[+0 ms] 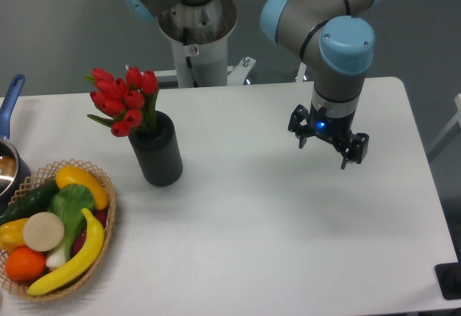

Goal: Pick up the flowers from the vase
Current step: 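Move the open gripper toward the red tulips in the black vase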

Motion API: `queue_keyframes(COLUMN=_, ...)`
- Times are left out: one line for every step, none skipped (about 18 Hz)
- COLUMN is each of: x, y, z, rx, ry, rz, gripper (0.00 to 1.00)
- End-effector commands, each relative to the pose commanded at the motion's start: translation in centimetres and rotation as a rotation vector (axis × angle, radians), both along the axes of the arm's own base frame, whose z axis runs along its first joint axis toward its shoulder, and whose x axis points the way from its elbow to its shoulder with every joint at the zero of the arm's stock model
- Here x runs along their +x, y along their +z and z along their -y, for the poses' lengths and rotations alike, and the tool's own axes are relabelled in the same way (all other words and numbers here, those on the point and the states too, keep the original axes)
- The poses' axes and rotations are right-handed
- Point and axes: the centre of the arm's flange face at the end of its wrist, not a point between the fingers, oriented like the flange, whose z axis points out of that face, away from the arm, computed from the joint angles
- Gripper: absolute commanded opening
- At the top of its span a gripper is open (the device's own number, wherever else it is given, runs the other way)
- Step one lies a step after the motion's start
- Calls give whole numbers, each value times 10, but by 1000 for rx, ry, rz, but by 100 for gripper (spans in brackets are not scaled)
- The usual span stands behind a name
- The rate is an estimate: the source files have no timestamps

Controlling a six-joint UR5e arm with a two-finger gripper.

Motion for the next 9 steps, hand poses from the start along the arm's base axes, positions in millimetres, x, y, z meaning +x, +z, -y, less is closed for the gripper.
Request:
queue_keyframes(x=0, y=0, z=0, rx=0, ry=0, rz=0, gripper=100)
queue_keyframes(x=0, y=0, z=0, rx=0, ry=0, rz=0, gripper=100)
queue_keyframes(x=1, y=0, z=0, rx=-1, ry=0, rz=1, gripper=100)
queue_keyframes(x=2, y=-3, z=1, rx=-1, ry=0, rz=8, gripper=100)
queue_keyframes(x=4, y=-7, z=2, rx=2, ry=2, rz=16, gripper=100)
queue_keyframes(x=7, y=-12, z=3, rx=-1, ry=2, rz=25, gripper=100)
queue_keyframes(x=10, y=-17, z=5, rx=1, ry=3, rz=36, gripper=100)
queue_keyframes(x=13, y=-21, z=5, rx=3, ry=2, rz=43, gripper=100)
queue_keyframes(x=17, y=-20, z=7, rx=7, ry=0, rz=38, gripper=100)
